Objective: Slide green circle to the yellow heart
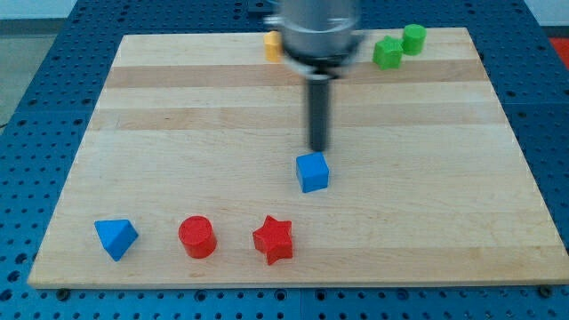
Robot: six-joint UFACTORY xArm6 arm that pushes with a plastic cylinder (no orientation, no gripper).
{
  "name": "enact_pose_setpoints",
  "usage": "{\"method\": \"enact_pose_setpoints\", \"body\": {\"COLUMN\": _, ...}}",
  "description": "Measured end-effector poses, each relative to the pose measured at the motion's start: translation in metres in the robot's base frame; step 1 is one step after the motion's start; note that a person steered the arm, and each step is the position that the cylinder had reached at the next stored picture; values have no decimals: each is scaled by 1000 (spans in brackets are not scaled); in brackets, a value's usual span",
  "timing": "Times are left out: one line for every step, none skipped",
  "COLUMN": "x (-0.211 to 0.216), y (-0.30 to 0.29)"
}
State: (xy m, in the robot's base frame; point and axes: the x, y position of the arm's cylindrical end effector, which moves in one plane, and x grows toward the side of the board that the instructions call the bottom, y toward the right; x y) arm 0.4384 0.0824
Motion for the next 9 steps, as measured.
{"method": "enact_pose_setpoints", "body": {"x": -41, "y": 113}}
{"method": "enact_pose_setpoints", "body": {"x": -119, "y": 155}}
{"method": "enact_pose_setpoints", "body": {"x": -195, "y": 152}}
{"method": "enact_pose_setpoints", "body": {"x": -224, "y": 150}}
{"method": "enact_pose_setpoints", "body": {"x": -197, "y": 89}}
{"method": "enact_pose_setpoints", "body": {"x": -166, "y": 20}}
{"method": "enact_pose_setpoints", "body": {"x": -108, "y": 11}}
{"method": "enact_pose_setpoints", "body": {"x": -86, "y": -47}}
{"method": "enact_pose_setpoints", "body": {"x": -55, "y": -97}}
